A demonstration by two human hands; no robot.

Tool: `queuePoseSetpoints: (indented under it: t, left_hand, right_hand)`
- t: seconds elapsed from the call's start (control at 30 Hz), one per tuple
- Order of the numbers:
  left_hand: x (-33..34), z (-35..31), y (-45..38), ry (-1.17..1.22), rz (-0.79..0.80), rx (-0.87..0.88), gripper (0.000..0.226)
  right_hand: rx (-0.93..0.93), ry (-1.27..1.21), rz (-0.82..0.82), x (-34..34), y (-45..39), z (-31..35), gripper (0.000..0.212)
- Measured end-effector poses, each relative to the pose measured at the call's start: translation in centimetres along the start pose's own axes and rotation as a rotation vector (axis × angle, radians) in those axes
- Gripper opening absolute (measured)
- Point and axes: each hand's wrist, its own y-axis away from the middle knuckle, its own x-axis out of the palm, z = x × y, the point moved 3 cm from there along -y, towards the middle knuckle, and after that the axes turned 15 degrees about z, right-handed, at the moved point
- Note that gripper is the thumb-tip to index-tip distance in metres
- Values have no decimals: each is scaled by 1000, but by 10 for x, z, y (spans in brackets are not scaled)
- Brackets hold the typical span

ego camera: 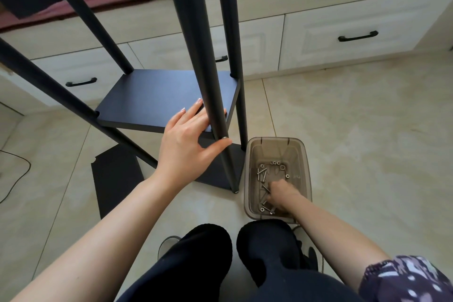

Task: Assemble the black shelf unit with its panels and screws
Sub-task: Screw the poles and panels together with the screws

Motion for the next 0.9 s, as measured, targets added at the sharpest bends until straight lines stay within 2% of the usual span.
queuePoseSetpoints:
  t: [0.2,0.27,0.37,0.47,0.53,0.6,0.7,0.8,0.9]
  left_hand:
    - [-2,-3,1,4,-4,-10,51]
    - [-3,-5,2,-2,1,-16,51]
    - [-3,-5,2,5,18,-26,50]
    - [-1,-6,3,-26,8,-38,50]
    - [0,-6,5,-67,-7,-41,51]
    - [1,-6,5,-87,-4,-44,52]
    - [1,-6,3,-73,16,-63,48]
    - [-3,-7,0,-38,49,-93,41]
    - [-6,-11,-4,-10,89,-126,37]
  right_hand:
    - [-103,-144,-32,-8,9,2,30]
    - [-161,-251,-84,-16,19,4,39]
    - [-303,-506,-186,-36,48,12,40]
    - [-479,-909,-264,-65,85,30,36]
    - [-584,-1204,-247,-84,105,48,35]
    - [-663,-1344,-210,-95,119,66,32]
    - [-762,-1456,-147,-100,127,90,36]
    - [-785,-1539,-113,-100,126,100,46]
    - [-753,-1564,-114,-101,124,104,35]
